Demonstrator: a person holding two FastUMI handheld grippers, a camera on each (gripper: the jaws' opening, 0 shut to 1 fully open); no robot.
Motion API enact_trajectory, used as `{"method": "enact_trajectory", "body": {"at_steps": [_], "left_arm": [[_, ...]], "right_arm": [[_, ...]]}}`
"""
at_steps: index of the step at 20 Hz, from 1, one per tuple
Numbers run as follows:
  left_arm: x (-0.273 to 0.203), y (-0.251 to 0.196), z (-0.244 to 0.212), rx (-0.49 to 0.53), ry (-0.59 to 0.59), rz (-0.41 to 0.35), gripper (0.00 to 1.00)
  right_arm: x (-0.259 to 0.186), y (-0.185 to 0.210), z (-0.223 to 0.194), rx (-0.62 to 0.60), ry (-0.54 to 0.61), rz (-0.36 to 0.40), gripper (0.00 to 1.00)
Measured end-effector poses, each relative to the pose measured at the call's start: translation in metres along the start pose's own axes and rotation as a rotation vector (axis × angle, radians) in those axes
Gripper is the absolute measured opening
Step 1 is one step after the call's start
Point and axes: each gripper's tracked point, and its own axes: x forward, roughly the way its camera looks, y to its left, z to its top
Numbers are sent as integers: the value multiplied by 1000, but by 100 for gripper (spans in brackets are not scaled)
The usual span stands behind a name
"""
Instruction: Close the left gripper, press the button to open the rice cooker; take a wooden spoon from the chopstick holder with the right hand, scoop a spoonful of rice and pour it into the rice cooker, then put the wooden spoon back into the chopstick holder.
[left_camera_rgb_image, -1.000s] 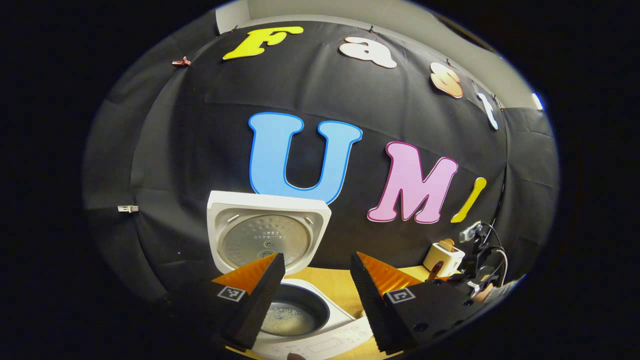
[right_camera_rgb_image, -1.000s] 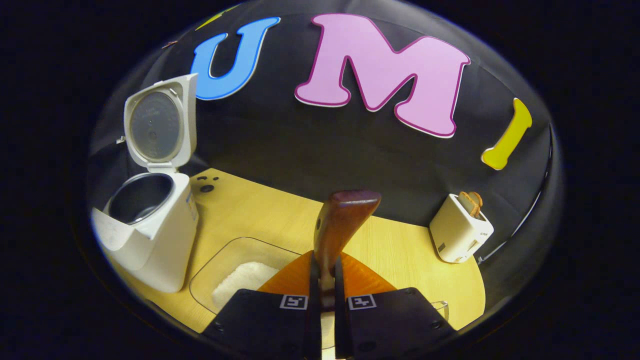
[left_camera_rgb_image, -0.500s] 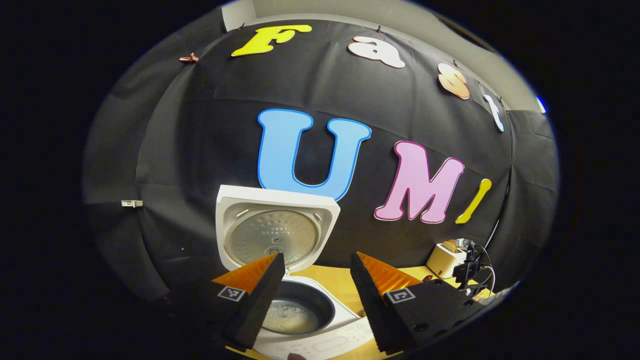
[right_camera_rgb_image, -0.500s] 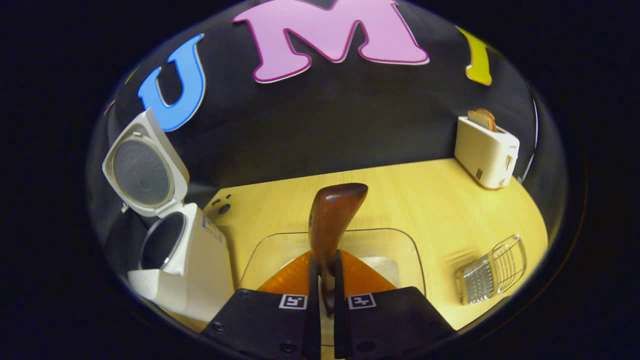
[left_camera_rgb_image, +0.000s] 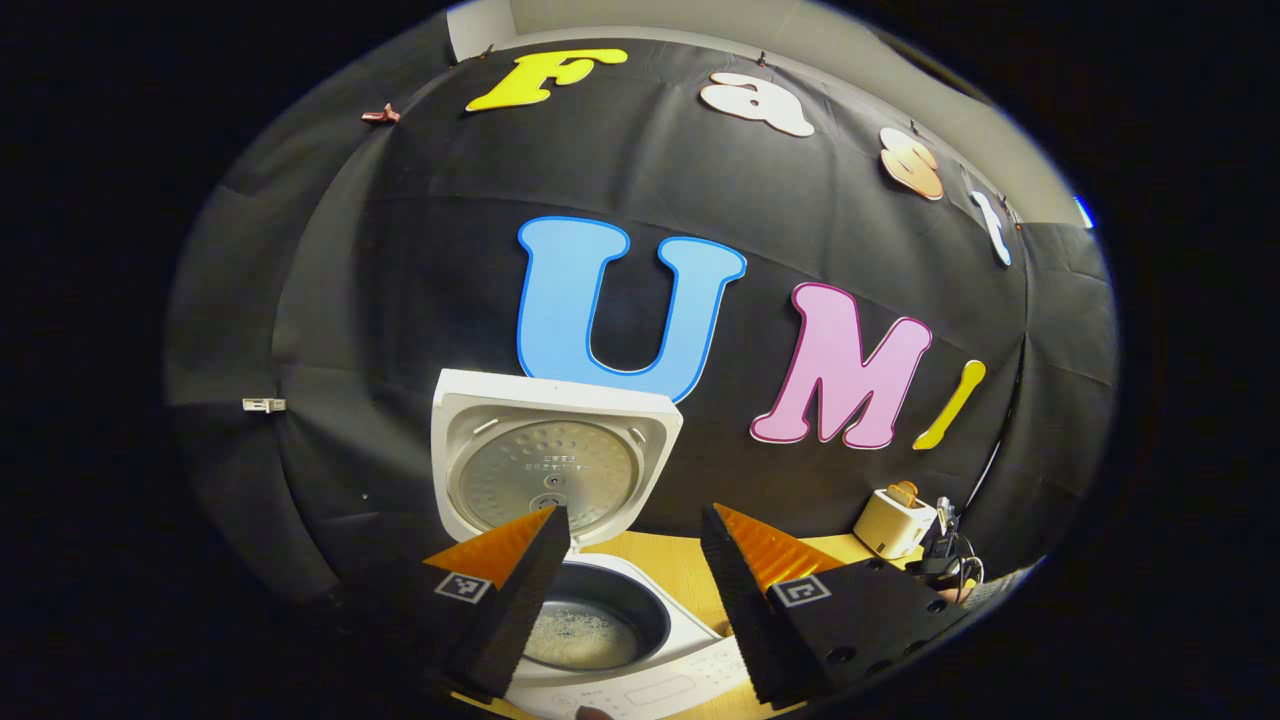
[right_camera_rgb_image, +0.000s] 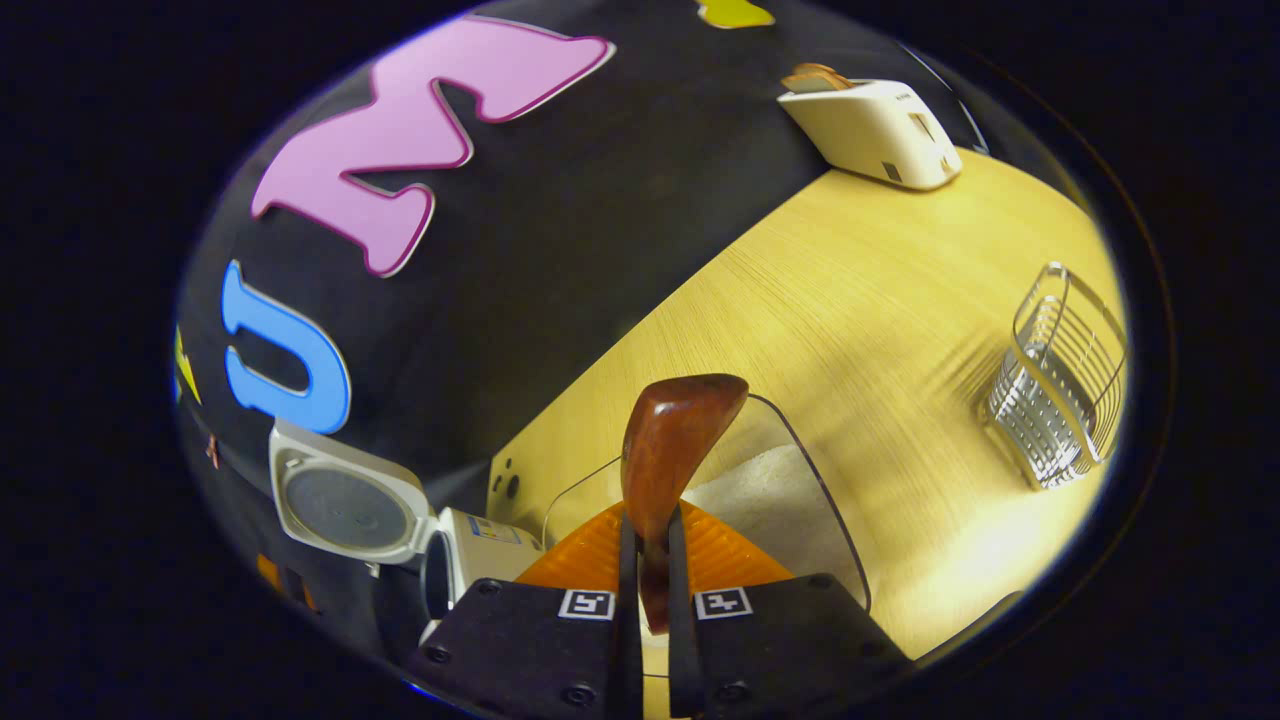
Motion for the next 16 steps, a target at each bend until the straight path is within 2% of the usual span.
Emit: {"method": "enact_trajectory", "body": {"at_steps": [9,16], "left_arm": [[0,2,4,-13,-15,2,86],[-3,11,2,-24,-22,18,86]], "right_arm": [[-27,-10,36,75,-56,52,14],[-53,36,56,130,-71,154,14]]}}
